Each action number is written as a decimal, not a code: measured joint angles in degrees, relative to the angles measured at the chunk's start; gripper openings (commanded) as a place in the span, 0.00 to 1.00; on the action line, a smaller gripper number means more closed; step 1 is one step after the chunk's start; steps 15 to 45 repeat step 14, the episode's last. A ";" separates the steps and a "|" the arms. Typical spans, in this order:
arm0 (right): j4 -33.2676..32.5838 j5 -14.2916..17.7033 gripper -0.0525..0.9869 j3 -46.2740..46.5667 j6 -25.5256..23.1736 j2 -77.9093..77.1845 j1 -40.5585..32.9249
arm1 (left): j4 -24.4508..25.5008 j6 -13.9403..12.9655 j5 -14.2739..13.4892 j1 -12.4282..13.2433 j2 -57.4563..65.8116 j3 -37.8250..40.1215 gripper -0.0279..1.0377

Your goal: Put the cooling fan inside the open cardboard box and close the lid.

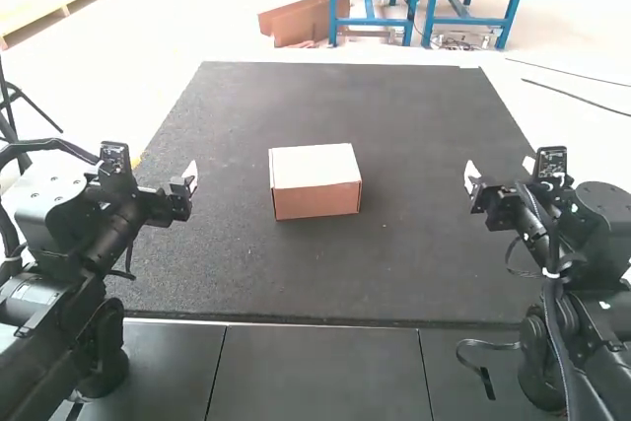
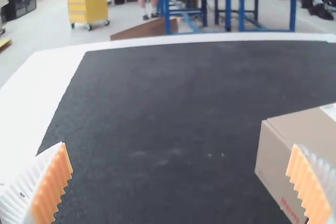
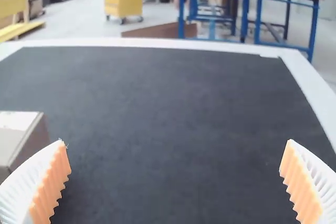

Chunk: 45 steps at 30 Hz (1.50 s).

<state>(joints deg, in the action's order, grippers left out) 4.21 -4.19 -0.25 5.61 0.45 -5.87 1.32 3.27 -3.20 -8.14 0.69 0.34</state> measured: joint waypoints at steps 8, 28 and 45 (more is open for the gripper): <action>-1.57 -0.02 0.93 0.00 -0.09 0.00 0.02 | 0.20 0.00 -0.02 0.04 0.00 0.00 0.93; -3.08 -0.33 0.93 0.00 -0.31 0.00 0.02 | 0.13 -0.22 0.00 0.04 0.00 0.00 0.93; -3.08 -0.33 0.93 0.00 -0.31 0.00 0.02 | 0.13 -0.22 0.00 0.04 0.00 0.00 0.93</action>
